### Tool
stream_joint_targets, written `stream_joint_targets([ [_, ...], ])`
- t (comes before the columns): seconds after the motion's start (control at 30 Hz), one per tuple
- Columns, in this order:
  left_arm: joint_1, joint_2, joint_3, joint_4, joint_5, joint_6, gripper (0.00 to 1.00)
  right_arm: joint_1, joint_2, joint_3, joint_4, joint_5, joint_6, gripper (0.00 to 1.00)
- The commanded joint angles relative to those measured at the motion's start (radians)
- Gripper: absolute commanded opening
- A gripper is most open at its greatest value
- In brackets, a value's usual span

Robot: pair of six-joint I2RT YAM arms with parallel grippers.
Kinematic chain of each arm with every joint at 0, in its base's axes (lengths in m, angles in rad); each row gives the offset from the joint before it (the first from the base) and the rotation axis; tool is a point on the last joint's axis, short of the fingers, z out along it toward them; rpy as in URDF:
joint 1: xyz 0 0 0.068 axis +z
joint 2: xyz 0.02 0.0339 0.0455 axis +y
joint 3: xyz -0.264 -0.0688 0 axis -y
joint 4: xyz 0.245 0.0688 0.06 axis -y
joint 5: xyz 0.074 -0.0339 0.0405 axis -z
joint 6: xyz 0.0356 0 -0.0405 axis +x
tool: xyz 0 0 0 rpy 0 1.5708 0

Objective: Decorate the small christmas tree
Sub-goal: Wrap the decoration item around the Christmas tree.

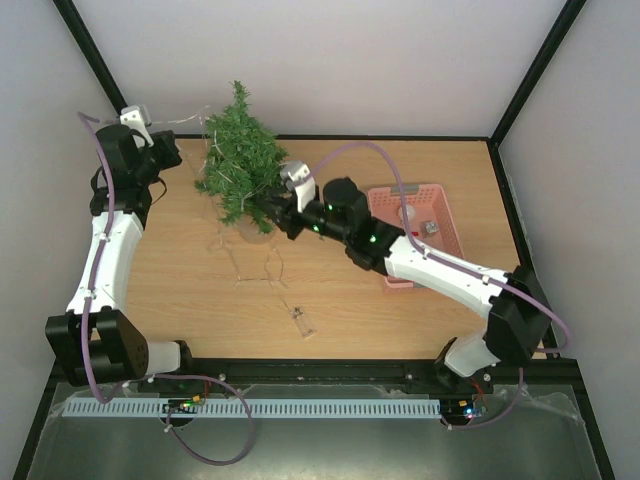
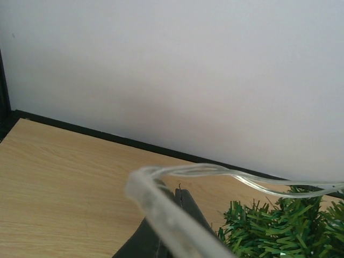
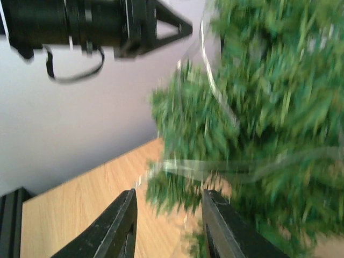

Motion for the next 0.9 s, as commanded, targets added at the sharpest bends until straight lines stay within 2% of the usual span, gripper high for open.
stream_joint_targets([
  [0.0, 0.009, 0.003, 0.002, 0.048, 0.031, -0.021, 0.03, 0.052, -0.07, -0.203, 0.181, 0.077, 0.013, 0.32],
  [0.2, 0.009, -0.013, -0.027, 0.071, 0.04, -0.036, 0.02, 0.178, -0.001, -0.416, 0.386, 0.243, -0.05, 0.31],
  [0.3, 0.009, -0.017, -0.032, 0.073, 0.041, -0.036, 0.03, 0.247, 0.093, -0.428, 0.412, 0.27, -0.148, 0.31],
  [0.4, 0.009, -0.022, -0.034, 0.073, 0.046, -0.038, 0.02, 0.259, 0.191, -0.38, 0.358, 0.229, -0.214, 0.3],
  [0.57, 0.009, -0.027, -0.038, 0.077, 0.048, -0.042, 0.03, 0.26, 0.35, -0.22, 0.144, 0.205, -0.331, 0.26],
  [0.87, 0.009, -0.027, -0.048, 0.085, 0.054, -0.051, 0.03, 0.256, 0.516, -0.049, -0.046, 0.327, -0.447, 0.31],
])
